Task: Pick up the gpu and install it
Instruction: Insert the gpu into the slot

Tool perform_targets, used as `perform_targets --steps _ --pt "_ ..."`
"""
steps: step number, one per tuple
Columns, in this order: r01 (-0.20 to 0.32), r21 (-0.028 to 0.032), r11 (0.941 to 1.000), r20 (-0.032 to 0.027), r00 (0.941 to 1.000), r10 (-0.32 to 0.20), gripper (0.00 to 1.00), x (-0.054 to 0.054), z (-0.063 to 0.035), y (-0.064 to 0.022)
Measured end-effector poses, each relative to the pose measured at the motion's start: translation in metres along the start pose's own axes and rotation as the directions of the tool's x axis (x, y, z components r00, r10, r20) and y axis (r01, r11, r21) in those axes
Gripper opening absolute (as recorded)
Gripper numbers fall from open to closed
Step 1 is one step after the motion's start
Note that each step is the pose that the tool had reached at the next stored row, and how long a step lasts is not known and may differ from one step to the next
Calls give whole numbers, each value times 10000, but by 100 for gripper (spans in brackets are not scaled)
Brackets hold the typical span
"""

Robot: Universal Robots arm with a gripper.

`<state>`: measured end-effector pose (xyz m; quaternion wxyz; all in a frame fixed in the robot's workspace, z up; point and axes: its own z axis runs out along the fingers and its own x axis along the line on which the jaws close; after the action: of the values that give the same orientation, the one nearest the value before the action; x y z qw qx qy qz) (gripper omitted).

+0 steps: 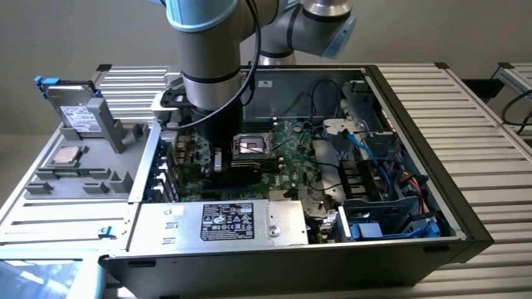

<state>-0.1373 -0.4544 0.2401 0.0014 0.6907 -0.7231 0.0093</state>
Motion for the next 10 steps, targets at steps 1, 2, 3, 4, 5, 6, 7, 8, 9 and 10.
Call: perform_targets --steps 1,2,3,4,5,6,7,8,9,10 --pt "1 3 10000 0 10000 -1 29 -10 0 1" --pt "2 3 10000 -1 10000 -2 29 -11 -1 2" --pt "3 3 10000 -1 10000 -3 29 -11 -1 2" --pt "3 4 10000 0 10000 -3 29 -11 0 4" --pt "3 6 10000 1 10000 -3 29 -9 0 6" --pt "1 6 10000 17 10000 -1 29 8 2 6" --pt "0 5 10000 35 10000 0 29 26 2 5" --pt "0 4 10000 32 10000 0 29 26 5 5" --pt "0 3 10000 30 10000 0 29 25 5 5" --pt "1 3 10000 28 10000 -1 29 23 4 5"
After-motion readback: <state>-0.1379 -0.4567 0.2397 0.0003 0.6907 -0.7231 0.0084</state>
